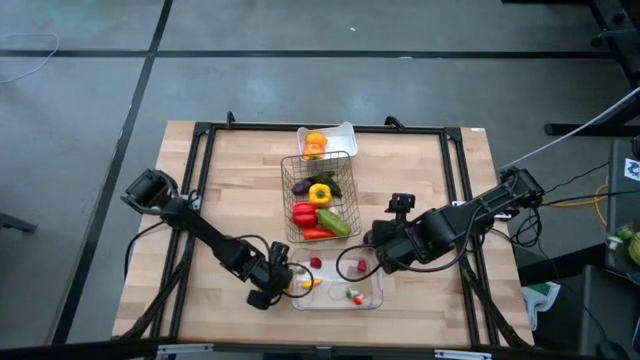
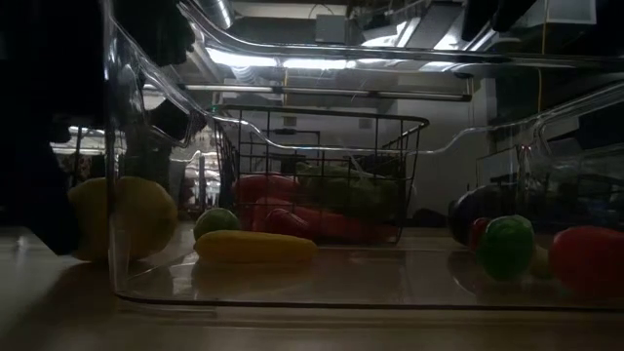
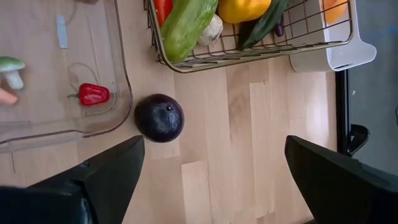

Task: Sort produce into baskets
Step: Put the lemon into the white bin

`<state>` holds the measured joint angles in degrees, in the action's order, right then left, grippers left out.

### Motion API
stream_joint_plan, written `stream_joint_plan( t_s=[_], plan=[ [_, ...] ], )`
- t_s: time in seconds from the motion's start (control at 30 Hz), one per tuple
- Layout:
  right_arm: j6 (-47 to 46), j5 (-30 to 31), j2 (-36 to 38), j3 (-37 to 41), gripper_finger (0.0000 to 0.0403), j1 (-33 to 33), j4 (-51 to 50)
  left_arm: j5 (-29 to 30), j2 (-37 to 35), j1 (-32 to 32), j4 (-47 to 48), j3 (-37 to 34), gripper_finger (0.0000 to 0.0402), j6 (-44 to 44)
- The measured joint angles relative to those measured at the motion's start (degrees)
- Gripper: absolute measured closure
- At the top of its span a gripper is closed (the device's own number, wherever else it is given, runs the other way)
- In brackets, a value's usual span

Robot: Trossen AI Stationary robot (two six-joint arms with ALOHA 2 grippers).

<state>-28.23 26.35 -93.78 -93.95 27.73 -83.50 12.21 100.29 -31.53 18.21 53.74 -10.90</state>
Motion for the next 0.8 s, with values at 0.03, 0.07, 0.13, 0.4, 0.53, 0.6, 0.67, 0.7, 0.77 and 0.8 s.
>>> stream_joint_plan(
  t_s=[0.03, 0.07, 0.13, 0.4, 0.53, 0.6, 0.67, 0.7, 0.77, 0.8],
  plan=[
    [0.0, -0.2, 0.0, 0.0, 0.0017, 0.0, 0.0, 0.02, 0.03, 0.0, -0.03, 0.0, 0.0135, -0.03],
    [0.0, -0.41, 0.0, 0.0, 0.0017, 0.0, -0.02, 0.02, 0.03, 0.0, -0.07, 0.0, 0.0135, -0.27],
    [0.02, -0.39, 0.0, 0.0, 0.0017, 0.0, -0.16, 0.01, 0.03, 0.0, -0.05, 0.0, 0.0135, -0.86],
    [0.17, -0.4, 0.0, 0.0, 0.0017, 0.0, -3.18, 0.02, 0.01, -0.76, -0.05, 0.0, 0.0149, -0.98],
    [0.2, -0.39, 1.46, 1.19, 0.0017, 0.0, -2.7, 0.0, -0.05, -1.13, 0.26, 0.01, 0.018, -1.65],
    [0.07, -0.33, 3.68, 3.87, 0.0017, 0.0, -1.63, -0.04, -0.17, -1.11, 0.45, 0.02, 0.0191, -3.17],
    [-0.36, -0.31, 6.39, 7.86, 0.0017, 0.0, 0.78, -0.06, -0.46, -1.11, 1.04, 0.02, 0.0193, -4.24],
    [-0.91, -0.28, 7.97, 10.45, 0.0017, 0.0, 2.15, -0.07, -0.77, -1.11, 1.14, 0.02, 0.0192, -4.45],
    [-1.83, -0.37, 11.41, 15.49, 0.0017, 0.0, 5.92, -0.07, -2.02, -1.11, 1.27, 0.07, 0.0184, -4.49],
    [-2.19, -0.39, 13.2, 18.08, 0.0017, 0.0, 8.04, -0.07, -2.7, -1.09, 2.01, 0.54, 0.018, -4.56]
  ],
)
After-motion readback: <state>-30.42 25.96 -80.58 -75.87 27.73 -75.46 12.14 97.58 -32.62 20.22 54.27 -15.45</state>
